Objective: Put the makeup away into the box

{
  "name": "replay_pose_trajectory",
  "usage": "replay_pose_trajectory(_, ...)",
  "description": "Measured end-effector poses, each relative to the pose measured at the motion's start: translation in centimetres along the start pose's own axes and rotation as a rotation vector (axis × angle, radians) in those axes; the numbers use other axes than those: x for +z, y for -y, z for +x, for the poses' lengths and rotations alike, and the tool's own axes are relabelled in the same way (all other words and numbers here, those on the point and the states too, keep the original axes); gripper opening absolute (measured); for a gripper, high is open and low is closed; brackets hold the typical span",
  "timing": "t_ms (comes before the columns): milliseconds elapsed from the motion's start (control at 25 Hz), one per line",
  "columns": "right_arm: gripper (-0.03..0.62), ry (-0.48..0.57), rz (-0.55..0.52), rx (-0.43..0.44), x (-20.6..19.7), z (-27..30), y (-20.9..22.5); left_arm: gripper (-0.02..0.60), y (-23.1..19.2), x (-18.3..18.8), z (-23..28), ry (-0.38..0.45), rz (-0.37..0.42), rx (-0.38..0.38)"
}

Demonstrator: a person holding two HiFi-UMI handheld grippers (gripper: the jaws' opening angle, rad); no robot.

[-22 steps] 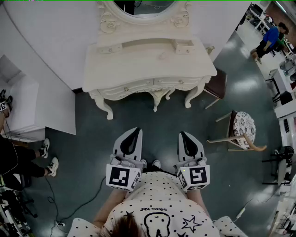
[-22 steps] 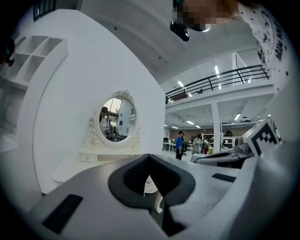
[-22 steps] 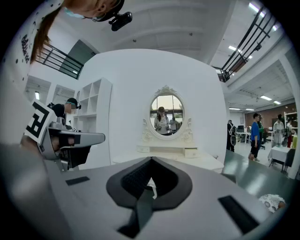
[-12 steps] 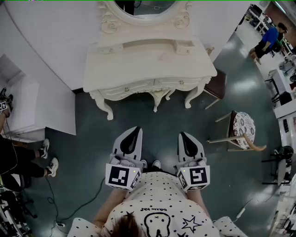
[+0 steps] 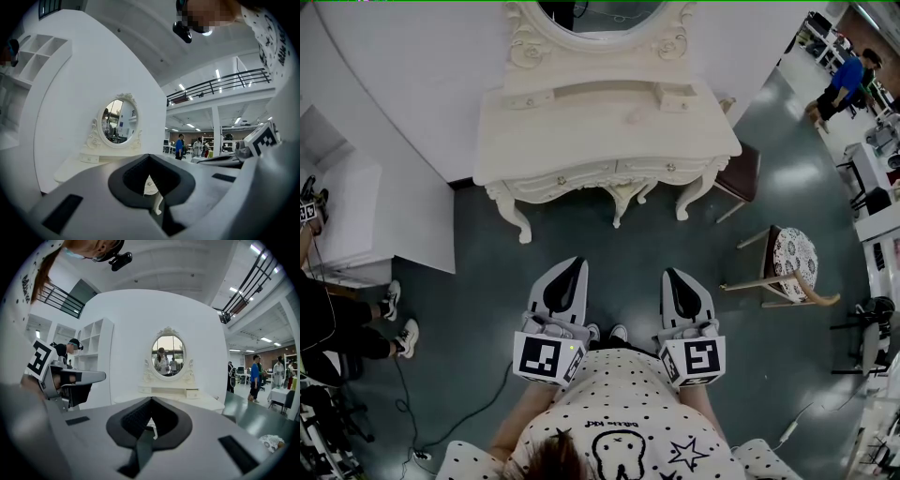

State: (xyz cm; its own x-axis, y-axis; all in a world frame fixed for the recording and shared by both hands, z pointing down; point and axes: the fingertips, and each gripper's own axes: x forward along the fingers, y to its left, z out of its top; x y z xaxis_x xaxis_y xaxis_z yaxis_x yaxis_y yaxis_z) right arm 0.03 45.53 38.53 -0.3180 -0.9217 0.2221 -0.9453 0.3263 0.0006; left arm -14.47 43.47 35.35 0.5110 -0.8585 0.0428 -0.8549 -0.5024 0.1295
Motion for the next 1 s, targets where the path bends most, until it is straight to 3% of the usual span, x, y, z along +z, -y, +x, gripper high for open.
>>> replay_pose_trajectory(200,0.006,-0.001,-0.035,-0.011,0.2,0.1,-0.9,-0.005,-0.4,-0.1,-0.5,-0.009,-0.007,-0.015)
replay_pose_trajectory(600,0.007,-0.030,-0.004,-0.032,-0.6,0.9,-1.6,-0.005,-2.6,-1.4,-0.5,-0.045,-0.029,-0.001)
replay_pose_trajectory(1000,0.006,-0.028,-0.017,0.042,1.0,7.8,1.7,-0.005,-4.4,-0.7,6.1,-0.033,-0.041,0.044)
